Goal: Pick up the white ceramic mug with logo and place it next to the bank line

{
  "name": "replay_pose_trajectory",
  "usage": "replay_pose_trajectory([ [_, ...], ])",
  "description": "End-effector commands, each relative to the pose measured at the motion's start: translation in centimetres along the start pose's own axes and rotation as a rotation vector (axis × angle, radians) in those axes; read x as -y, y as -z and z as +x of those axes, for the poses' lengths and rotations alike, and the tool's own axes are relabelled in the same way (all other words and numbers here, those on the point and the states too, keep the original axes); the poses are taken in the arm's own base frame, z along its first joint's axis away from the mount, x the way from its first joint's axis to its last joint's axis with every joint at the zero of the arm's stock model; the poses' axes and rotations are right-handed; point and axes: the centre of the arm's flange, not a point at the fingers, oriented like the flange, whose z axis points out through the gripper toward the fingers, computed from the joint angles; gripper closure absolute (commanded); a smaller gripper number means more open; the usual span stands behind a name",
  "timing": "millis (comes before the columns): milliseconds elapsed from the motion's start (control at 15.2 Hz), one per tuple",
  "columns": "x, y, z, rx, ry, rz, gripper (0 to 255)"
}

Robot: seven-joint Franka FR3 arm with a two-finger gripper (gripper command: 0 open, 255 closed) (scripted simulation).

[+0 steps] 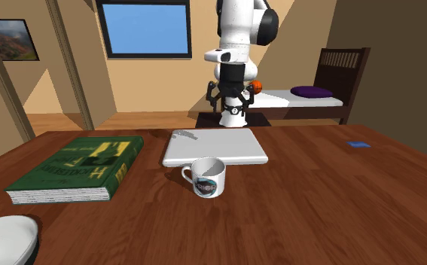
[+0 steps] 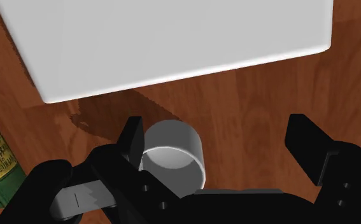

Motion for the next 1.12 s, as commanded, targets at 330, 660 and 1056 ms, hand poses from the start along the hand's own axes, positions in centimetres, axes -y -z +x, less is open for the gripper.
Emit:
replay_pose_trajectory([
  [330, 0.3, -5.6, 7.5, 0.006, -0.002, 0.0, 0],
  [660, 0.5, -9.6, 12.8, 0.01, -0.003, 0.001, 0],
  [1056, 0.6, -12.9, 14.2, 0.012, -0.004, 0.001, 0],
])
